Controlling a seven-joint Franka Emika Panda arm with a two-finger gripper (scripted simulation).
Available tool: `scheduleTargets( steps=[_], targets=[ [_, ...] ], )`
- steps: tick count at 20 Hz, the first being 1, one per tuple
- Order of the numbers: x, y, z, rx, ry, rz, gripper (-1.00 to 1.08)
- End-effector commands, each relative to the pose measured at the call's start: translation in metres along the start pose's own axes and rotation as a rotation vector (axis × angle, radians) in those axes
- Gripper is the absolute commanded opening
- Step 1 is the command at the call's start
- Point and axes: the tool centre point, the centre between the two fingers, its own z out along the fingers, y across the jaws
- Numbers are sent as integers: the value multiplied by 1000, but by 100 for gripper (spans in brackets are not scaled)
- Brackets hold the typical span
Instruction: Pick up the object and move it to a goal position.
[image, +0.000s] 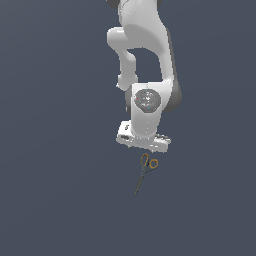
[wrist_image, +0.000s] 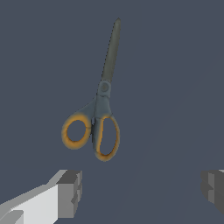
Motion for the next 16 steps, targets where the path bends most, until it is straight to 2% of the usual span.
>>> scheduleTargets(
  steps=[1, 9, 16],
  targets=[
    [12, -3, 6, 1, 10, 68, 100],
    [44, -13, 27, 6, 42, 271, 100],
    [61, -20, 40, 10, 62, 385, 100]
  ],
)
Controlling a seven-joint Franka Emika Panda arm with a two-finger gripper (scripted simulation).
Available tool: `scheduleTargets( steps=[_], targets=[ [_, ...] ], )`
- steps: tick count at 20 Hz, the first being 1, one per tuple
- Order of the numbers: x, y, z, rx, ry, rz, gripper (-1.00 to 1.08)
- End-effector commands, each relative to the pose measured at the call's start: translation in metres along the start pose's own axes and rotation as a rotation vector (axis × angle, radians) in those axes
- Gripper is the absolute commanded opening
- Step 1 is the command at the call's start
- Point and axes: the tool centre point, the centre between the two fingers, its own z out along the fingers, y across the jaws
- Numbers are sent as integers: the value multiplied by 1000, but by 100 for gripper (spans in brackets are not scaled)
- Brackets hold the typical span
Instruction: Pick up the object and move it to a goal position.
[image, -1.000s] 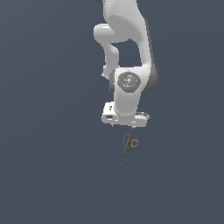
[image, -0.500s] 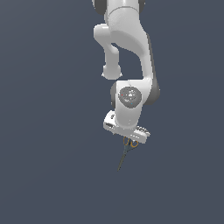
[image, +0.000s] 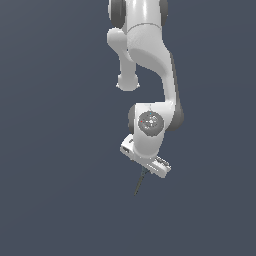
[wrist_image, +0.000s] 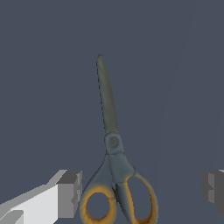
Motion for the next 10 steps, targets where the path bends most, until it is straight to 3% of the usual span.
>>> scheduleTargets(
  steps=[1, 10],
  targets=[
    [4, -3, 4, 2, 6, 34, 100],
    [8, -7, 9, 3, 13, 71, 100]
  ],
)
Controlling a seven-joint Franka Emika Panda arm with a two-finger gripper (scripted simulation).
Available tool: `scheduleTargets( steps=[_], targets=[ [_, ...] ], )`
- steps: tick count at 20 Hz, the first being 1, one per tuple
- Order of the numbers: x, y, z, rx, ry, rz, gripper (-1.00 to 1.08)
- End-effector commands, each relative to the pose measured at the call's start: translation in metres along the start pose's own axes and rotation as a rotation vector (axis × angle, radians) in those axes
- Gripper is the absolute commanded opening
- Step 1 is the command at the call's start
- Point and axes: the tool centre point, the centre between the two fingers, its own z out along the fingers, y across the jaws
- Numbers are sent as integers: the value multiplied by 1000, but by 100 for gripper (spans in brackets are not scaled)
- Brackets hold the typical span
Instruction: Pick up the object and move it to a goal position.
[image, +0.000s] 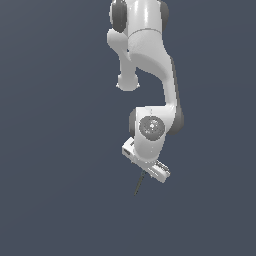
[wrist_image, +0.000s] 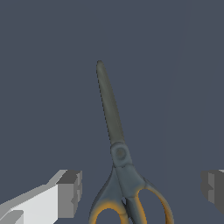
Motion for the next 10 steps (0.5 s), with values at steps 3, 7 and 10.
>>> scheduleTargets(
  steps=[3, 7, 10],
  targets=[
    [0, 0, 3, 0, 0, 0, 100],
    [0, 0, 19, 0, 1, 2, 100],
    [0, 1, 36, 1, 1, 4, 100]
  ],
)
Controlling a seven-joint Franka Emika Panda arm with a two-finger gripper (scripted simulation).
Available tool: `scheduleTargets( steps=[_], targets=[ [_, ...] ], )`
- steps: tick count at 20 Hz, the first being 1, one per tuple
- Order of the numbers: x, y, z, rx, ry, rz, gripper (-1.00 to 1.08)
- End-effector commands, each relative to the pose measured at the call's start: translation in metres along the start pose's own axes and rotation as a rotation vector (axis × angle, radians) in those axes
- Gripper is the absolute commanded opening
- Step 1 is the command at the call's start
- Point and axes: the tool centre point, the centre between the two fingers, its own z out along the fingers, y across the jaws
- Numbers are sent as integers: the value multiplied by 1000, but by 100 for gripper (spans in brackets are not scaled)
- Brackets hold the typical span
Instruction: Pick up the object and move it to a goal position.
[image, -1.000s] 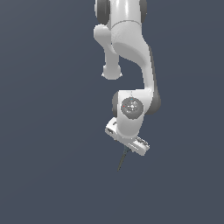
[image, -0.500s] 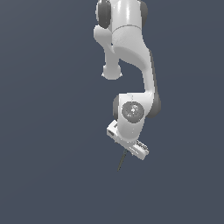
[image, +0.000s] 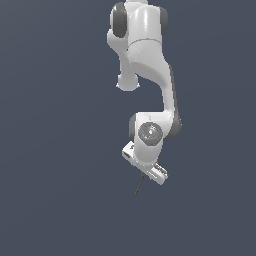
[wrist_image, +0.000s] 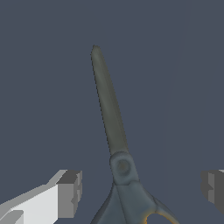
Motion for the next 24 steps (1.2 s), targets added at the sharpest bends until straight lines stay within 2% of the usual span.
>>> scheduleTargets(
  steps=[1, 8, 9, 24],
  targets=[
    [-1, 0, 13, -1, 0, 1, 100],
    [1, -1, 23, 0, 0, 2, 100],
    [1, -1, 23, 0, 0, 2, -100],
    [2, 4, 21, -1, 0, 3, -100]
  ],
)
